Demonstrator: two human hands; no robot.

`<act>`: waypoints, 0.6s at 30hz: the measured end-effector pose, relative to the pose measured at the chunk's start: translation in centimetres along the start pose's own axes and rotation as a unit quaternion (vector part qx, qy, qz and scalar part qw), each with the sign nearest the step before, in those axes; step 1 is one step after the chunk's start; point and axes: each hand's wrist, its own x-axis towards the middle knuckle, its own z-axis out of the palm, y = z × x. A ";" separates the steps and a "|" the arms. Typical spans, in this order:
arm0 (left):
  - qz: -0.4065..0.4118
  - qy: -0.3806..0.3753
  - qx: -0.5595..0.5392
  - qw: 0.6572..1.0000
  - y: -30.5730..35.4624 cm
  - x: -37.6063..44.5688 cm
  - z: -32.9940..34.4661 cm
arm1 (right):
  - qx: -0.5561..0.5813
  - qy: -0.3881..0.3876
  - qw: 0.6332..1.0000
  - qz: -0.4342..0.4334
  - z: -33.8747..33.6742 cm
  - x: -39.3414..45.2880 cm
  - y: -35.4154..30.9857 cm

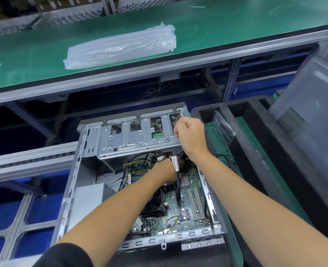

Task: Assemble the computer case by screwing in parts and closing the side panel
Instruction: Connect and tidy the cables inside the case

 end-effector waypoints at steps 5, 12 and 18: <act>-0.037 -0.014 -0.028 0.999 0.1 0.2 0.2 | 0.004 -0.003 1.000 0.006 0.1 0.1 0.0; -0.015 0.019 0.043 0.999 0.2 0.1 0.1 | 0.005 0.001 1.000 0.003 0.1 0.0 0.0; -0.020 0.046 0.073 0.996 0.5 -0.2 0.4 | 0.001 0.002 1.000 -0.001 0.0 0.1 0.1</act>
